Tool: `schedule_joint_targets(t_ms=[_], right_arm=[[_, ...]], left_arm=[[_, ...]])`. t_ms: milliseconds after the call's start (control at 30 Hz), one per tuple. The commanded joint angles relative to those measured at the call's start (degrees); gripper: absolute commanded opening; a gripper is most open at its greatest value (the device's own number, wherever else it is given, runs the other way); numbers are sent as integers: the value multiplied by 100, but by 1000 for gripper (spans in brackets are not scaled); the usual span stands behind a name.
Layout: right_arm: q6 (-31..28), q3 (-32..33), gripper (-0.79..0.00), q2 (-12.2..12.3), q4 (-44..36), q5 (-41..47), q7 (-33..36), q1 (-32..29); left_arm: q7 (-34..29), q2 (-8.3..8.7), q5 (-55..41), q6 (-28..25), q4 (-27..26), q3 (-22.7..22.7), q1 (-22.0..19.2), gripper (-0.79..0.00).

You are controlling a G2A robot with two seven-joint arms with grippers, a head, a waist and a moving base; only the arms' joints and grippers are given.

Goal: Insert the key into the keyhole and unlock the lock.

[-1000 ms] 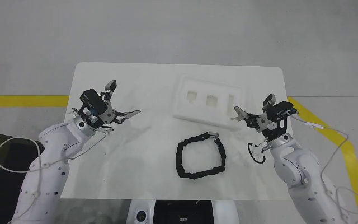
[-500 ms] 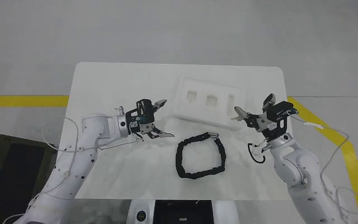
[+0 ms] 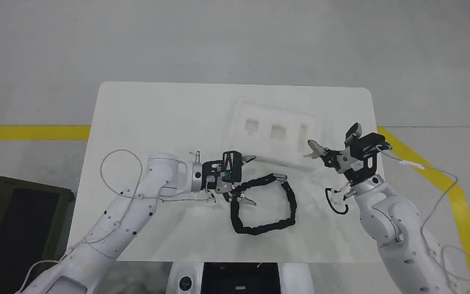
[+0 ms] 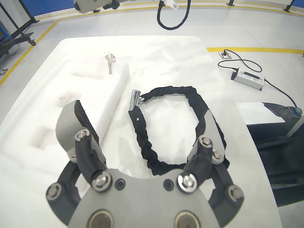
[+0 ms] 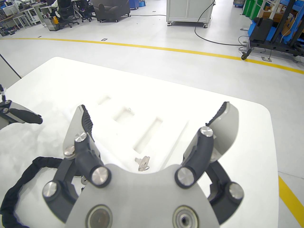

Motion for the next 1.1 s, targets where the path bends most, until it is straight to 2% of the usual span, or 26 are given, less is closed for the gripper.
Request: schedule_joint_targets(t_ms=[0,300,633,833,1067], right_arm=[[0,0,0,0,0,0,0,0],[0,0,0,0,0,0,0,0],[0,0,0,0,0,0,0,0],[0,0,0,0,0,0,0,0],[0,0,0,0,0,0,0,0]], left_arm=[[-1,-60,78,65,102,180,-145,0],[332,-364,546,294,691,988,-635,0],[680,-663,849,552,1318,1534,-1006,0],[794,-799,830,632,1579,1671,-1153,0],[794,-799,830,632,1579,1671,-1153,0]])
